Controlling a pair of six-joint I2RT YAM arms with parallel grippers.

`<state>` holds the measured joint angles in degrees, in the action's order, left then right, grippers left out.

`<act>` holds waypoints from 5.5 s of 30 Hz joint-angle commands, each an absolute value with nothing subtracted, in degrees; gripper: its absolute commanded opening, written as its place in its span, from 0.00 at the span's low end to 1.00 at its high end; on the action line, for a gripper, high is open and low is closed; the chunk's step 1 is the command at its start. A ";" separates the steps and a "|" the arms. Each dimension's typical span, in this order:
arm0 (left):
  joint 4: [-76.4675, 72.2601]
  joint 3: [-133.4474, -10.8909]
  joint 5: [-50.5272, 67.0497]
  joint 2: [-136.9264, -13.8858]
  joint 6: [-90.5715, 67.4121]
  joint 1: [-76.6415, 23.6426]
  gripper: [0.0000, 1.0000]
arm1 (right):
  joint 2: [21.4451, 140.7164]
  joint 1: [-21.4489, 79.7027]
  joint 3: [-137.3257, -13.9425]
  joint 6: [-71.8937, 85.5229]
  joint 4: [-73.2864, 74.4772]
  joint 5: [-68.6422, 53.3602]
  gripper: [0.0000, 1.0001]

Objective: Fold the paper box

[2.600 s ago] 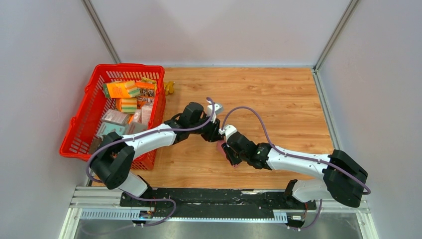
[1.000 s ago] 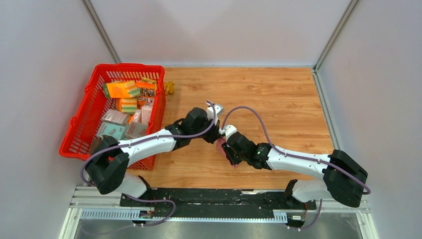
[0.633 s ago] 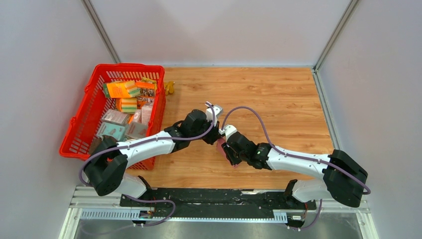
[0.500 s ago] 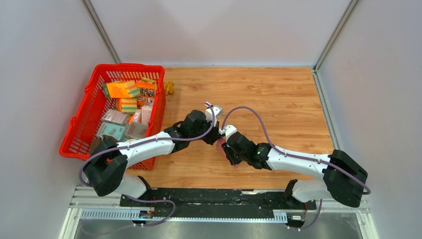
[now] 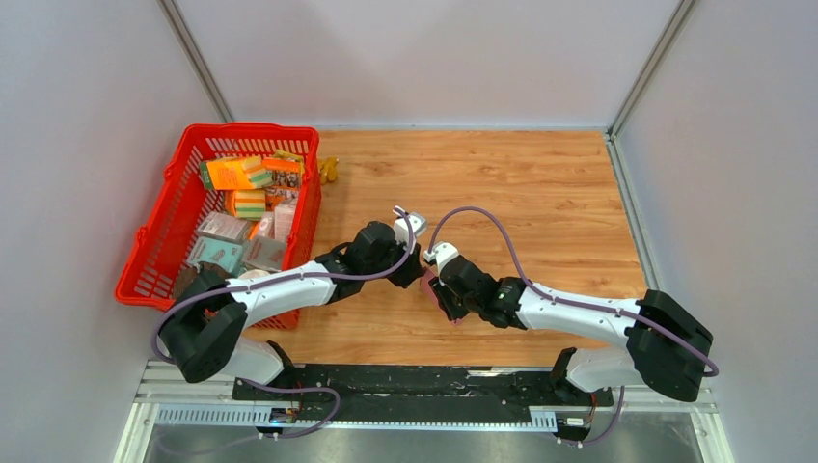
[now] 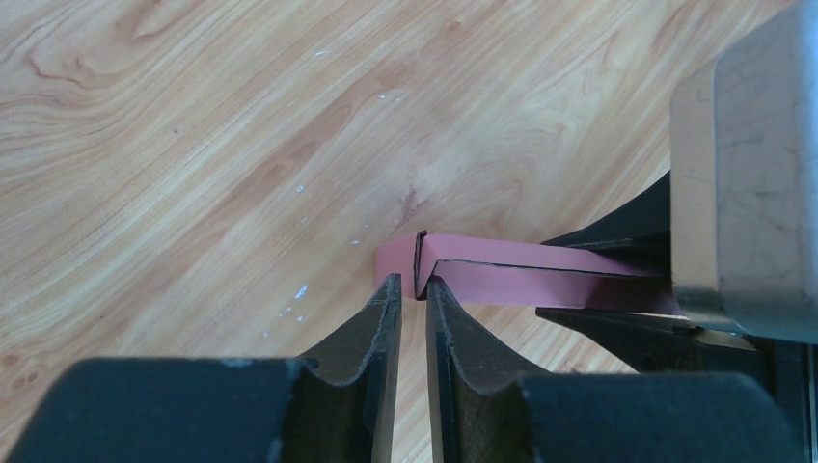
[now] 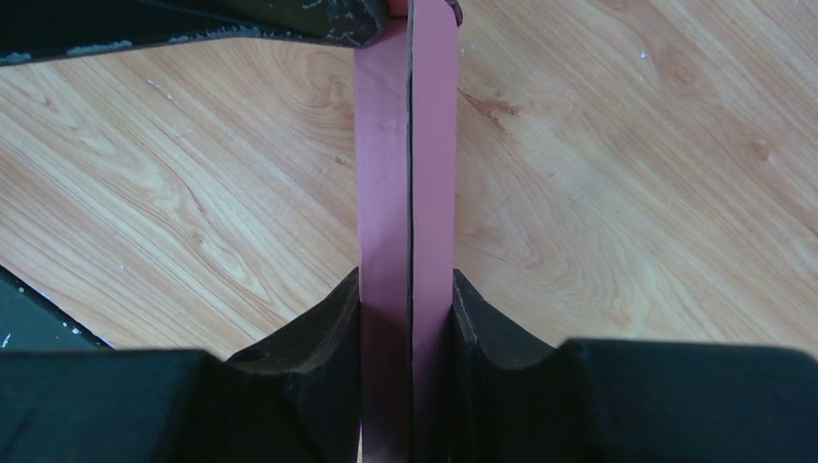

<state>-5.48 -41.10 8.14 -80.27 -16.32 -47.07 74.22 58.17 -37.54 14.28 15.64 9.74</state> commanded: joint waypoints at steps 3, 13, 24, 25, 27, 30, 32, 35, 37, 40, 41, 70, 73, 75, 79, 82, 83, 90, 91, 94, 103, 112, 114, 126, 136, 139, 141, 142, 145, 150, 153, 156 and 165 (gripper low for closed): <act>-2.55 -40.69 7.64 -80.25 -14.24 -46.76 0.24 | 73.56 58.10 -38.23 13.89 15.82 9.23 0.32; -8.61 -35.33 7.12 -72.69 -13.71 -46.76 0.38 | 74.18 58.10 -38.67 13.62 15.91 8.96 0.32; -11.95 -37.18 10.46 -75.14 -12.92 -46.76 0.39 | 74.00 58.10 -38.50 13.71 15.91 8.88 0.32; -13.00 -37.26 11.16 -75.23 -13.09 -46.76 0.39 | 73.92 58.10 -38.50 13.71 15.91 8.88 0.32; -14.15 -37.26 11.42 -75.50 -13.53 -46.76 0.39 | 74.18 58.18 -38.50 13.62 15.73 8.79 0.32; -13.72 -38.84 10.81 -77.16 -13.54 -46.76 0.37 | 74.27 58.18 -38.50 13.71 15.73 8.79 0.32; -13.27 -39.98 11.16 -78.04 -13.36 -46.85 0.31 | 74.18 58.27 -38.41 13.62 15.64 8.70 0.32; -12.75 -40.60 10.99 -79.10 -13.27 -46.85 0.26 | 74.00 58.18 -38.41 13.62 15.64 8.79 0.32; -13.01 -40.52 10.99 -79.28 -13.27 -46.93 0.25 | 73.83 58.18 -38.32 13.62 15.73 8.79 0.32; -13.09 -40.78 11.42 -79.54 -13.18 -47.02 0.24 | 73.57 58.27 -38.23 13.71 15.73 8.79 0.32; -13.18 -40.78 11.43 -79.63 -13.18 -47.20 0.24 | 73.74 58.18 -38.32 13.62 15.65 8.88 0.32; -9.23 -41.66 0.27 -80.24 -12.83 -52.47 0.05 | 75.24 58.97 -40.34 13.88 15.91 13.62 0.34; -8.44 -41.66 -1.22 -80.24 -12.83 -52.82 0.05 | 73.92 58.97 -39.82 15.02 16.26 14.41 0.39; -8.52 -41.57 -1.06 -80.33 -12.83 -52.82 0.05 | 72.60 58.97 -39.11 15.90 17.31 14.85 0.46; -8.00 -42.45 -0.70 -81.82 -12.75 -53.00 0.04 | 69.44 58.89 -38.85 19.42 21.35 15.47 0.67; -6.95 -43.42 -1.40 -82.70 -12.39 -53.61 0.03 | 66.28 58.89 -40.34 24.77 27.14 15.99 0.77; -6.60 -43.59 -1.84 -82.79 -12.31 -53.79 0.03 | 64.79 58.97 -41.04 27.66 31.16 16.34 0.78; -5.71 -44.56 -3.16 -83.58 -11.69 -55.02 0.03 | 59.86 56.17 -48.78 45.40 52.45 17.84 0.84; -5.71 -44.56 -3.16 -83.67 -11.52 -55.02 0.03 | 59.07 55.90 -48.52 47.53 53.34 16.88 0.82; -5.71 -44.56 -3.25 -83.58 -11.60 -55.19 0.03 | 55.99 54.85 -47.03 52.89 53.09 13.38 0.65; -5.98 -44.47 -2.99 -83.41 -11.43 -55.37 0.02 | 55.54 53.26 -47.37 53.97 52.30 15.31 0.32; -6.33 -44.38 -2.90 -83.50 -11.43 -55.37 0.02 | 58.70 53.17 -47.02 48.43 46.06 7.91 0.46; -6.42 -44.30 -2.81 -83.50 -11.34 -55.37 0.02 | 60.38 53.17 -47.11 48.25 47.02 8.26 0.42; -6.68 -44.12 -2.37 -83.14 -11.16 -55.37 0.02 | 65.92 53.17 -49.48 49.92 49.30 11.16 0.24; -6.94 -43.77 -2.20 -82.97 -11.07 -55.37 0.02 | 66.36 53.09 -52.29 49.92 51.50 11.60 0.26; -6.94 -43.86 -2.20 -82.97 -11.25 -55.28 0.02 | 66.71 52.65 -52.38 49.75 51.50 11.69 0.25; -7.03 -43.77 -2.11 -82.97 -11.16 -55.37 0.02 | 67.06 52.56 -52.38 49.75 51.33 11.08 0.23; -7.03 -43.68 -2.11 -82.88 -11.16 -55.37 0.02 | 67.50 52.30 -52.21 49.92 51.07 10.81 0.22; -6.94 -43.68 -2.11 -82.88 -11.07 -55.37 0.02 | 67.94 51.86 -52.12 50.88 50.54 10.29 0.14; -7.03 -43.68 -1.93 -82.79 -11.07 -55.37 0.02 | 67.50 51.24 -51.86 53.35 49.22 8.97 0.06; -7.03 -43.68 -1.93 -82.79 -11.16 -55.37 0.02 | 67.41 50.45 -51.86 54.58 48.60 8.44 0.01; -7.12 -43.68 -1.85 -82.71 -11.16 -55.37 0.02 | 67.50 49.84 -51.42 55.89 48.34 7.91 0.00; -7.12 -43.68 -1.76 -82.79 -10.99 -55.37 0.02 | 65.04 47.02 -48.43 65.37 46.41 6.23 0.00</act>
